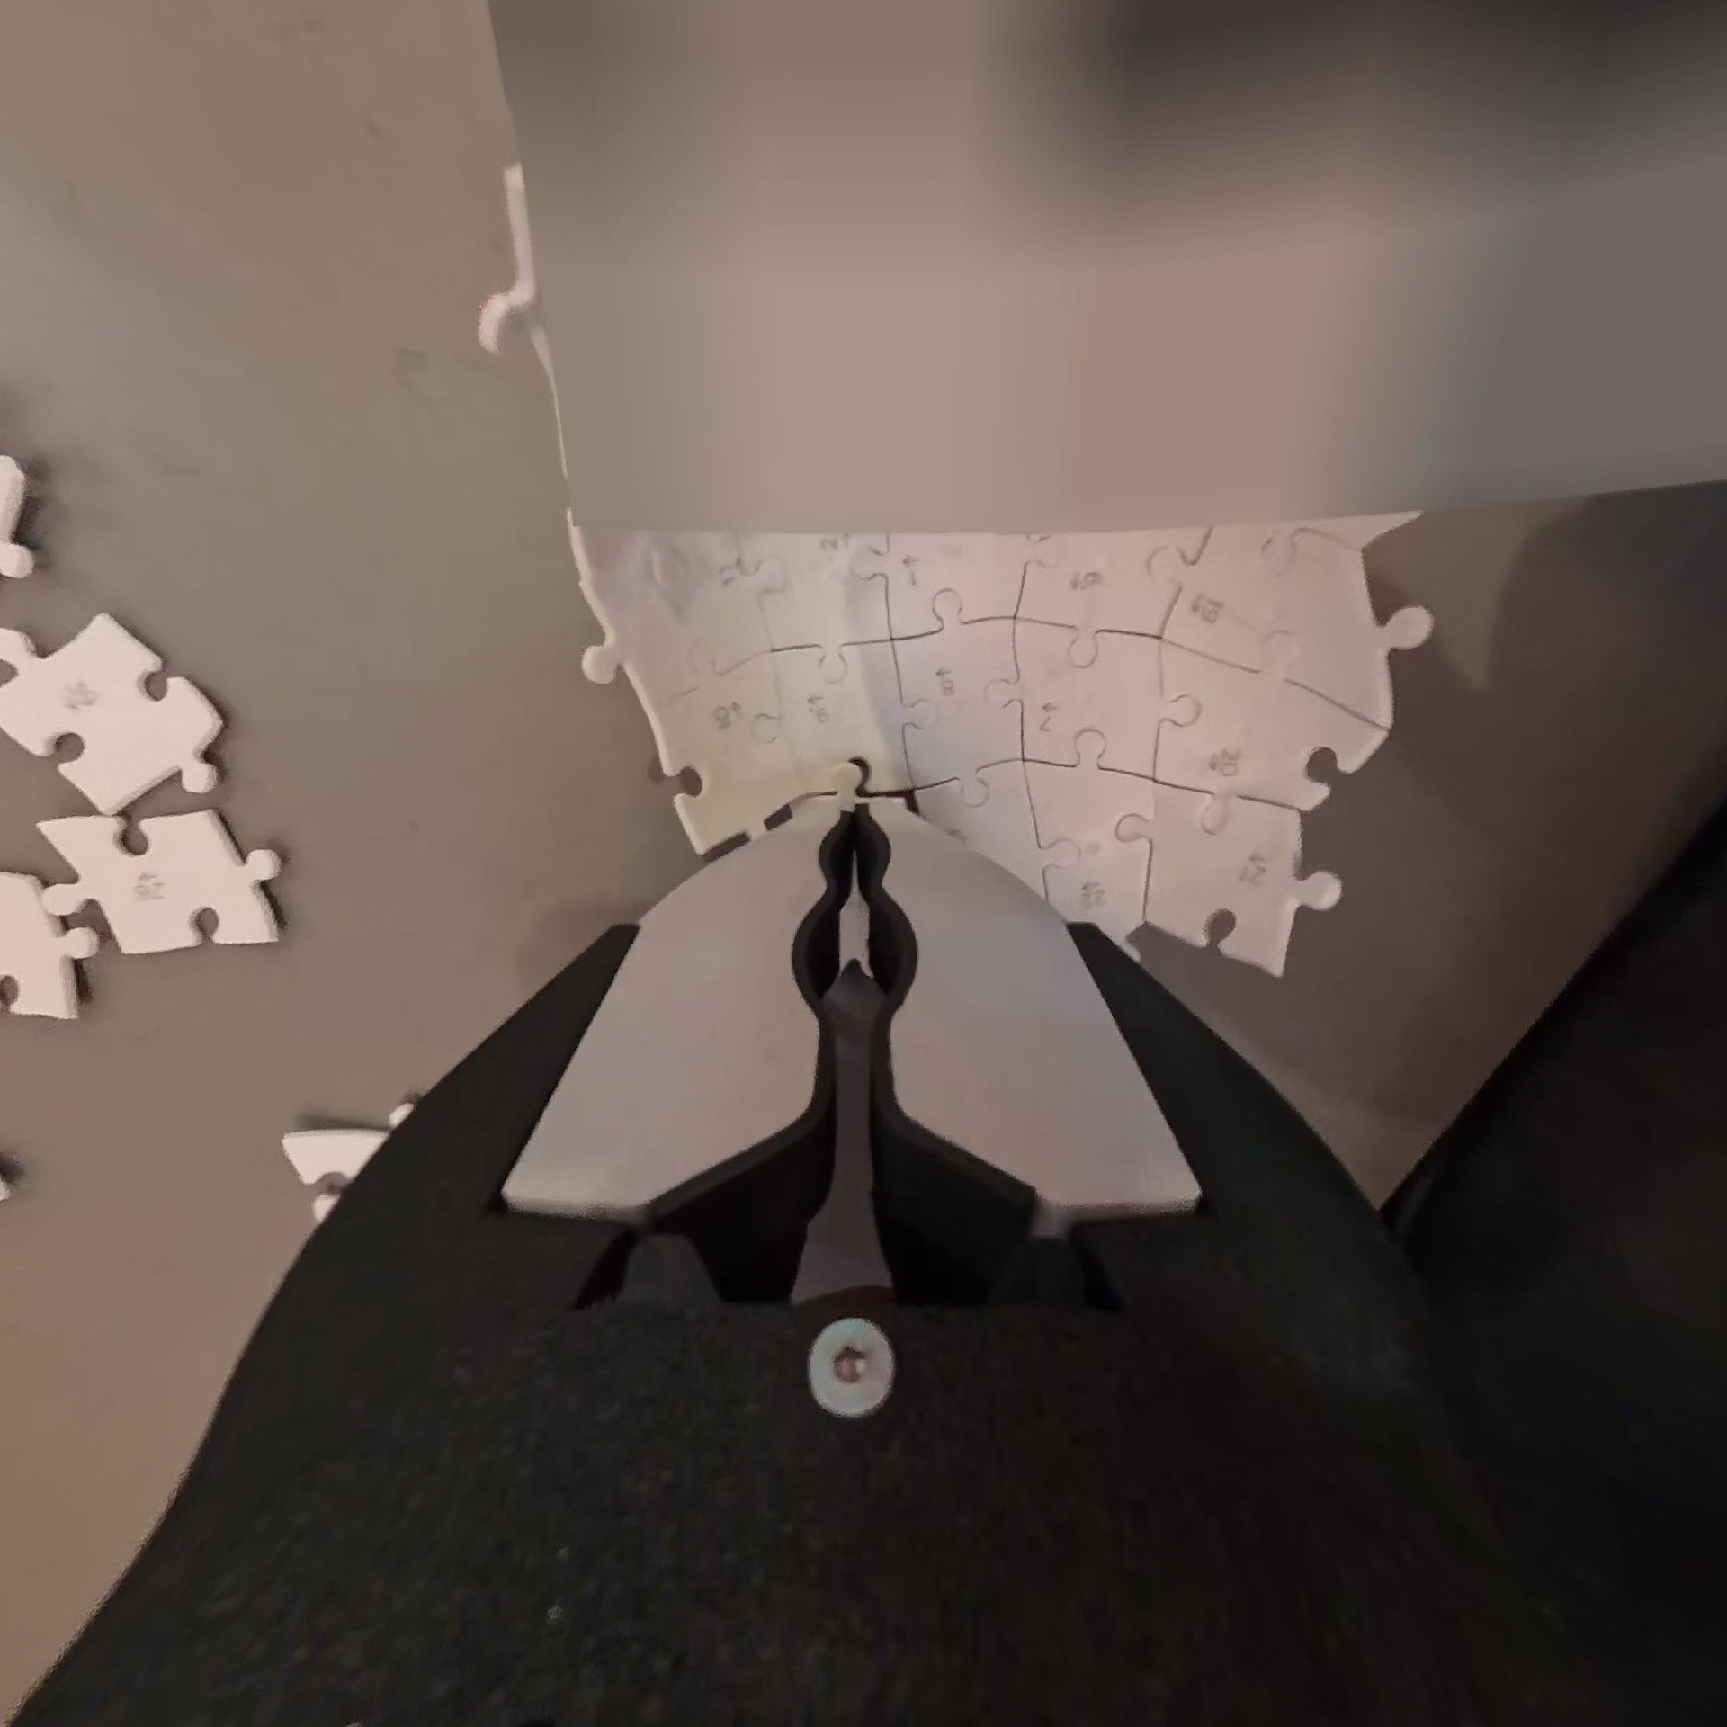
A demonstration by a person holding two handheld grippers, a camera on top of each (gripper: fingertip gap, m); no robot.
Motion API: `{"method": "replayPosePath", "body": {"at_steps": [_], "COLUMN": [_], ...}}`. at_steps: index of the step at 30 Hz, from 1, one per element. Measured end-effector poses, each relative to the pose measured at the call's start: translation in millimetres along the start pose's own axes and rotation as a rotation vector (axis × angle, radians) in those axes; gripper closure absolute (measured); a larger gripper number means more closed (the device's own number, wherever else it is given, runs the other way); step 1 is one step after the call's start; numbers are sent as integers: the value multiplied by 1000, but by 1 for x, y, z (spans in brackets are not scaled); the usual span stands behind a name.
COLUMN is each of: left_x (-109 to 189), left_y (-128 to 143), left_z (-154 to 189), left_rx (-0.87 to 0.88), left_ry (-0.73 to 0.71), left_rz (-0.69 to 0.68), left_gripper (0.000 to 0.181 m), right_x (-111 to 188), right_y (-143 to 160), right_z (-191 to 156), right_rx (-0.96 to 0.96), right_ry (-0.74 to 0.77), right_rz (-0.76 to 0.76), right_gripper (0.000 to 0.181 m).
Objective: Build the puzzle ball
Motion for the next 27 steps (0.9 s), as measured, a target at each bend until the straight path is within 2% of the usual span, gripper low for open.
{"method": "replayPosePath", "body": {"at_steps": [9, 14, 19, 24, 27], "left_x": [-3, -4, -4, -4, -5], "left_y": [-1, -2, -2, -3, -4], "left_z": [1, 2, 2, 2, 4], "left_rx": [19, 24, 33, 40, 39], "left_ry": [3, 2, 7, -2, -19], "left_rz": [-24, -28, -22, -28, -35], "left_gripper": [181, 181, 181, 181, 181], "right_x": [2, 5, 16, 35, 35], "right_y": [-4, -1, 12, 50, 68], "right_z": [1, 2, 11, 30, 14], "right_rx": [-5, -32, -79, -186, -205], "right_ry": [-52, -205, -355, -412, -457], "right_rz": [10, 92, 239, 473, 576], "right_gripper": [176, 160, 155, 155, 156]}}
Point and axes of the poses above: each gripper's, where its closed fingertips meet, x back along the fingers, y out of its underside, z = x × y across the jaws, the point moved 8 cm from there along x, back along the fingers, and after that the axes turned 2 degrees about z, right-handed, at the moved point
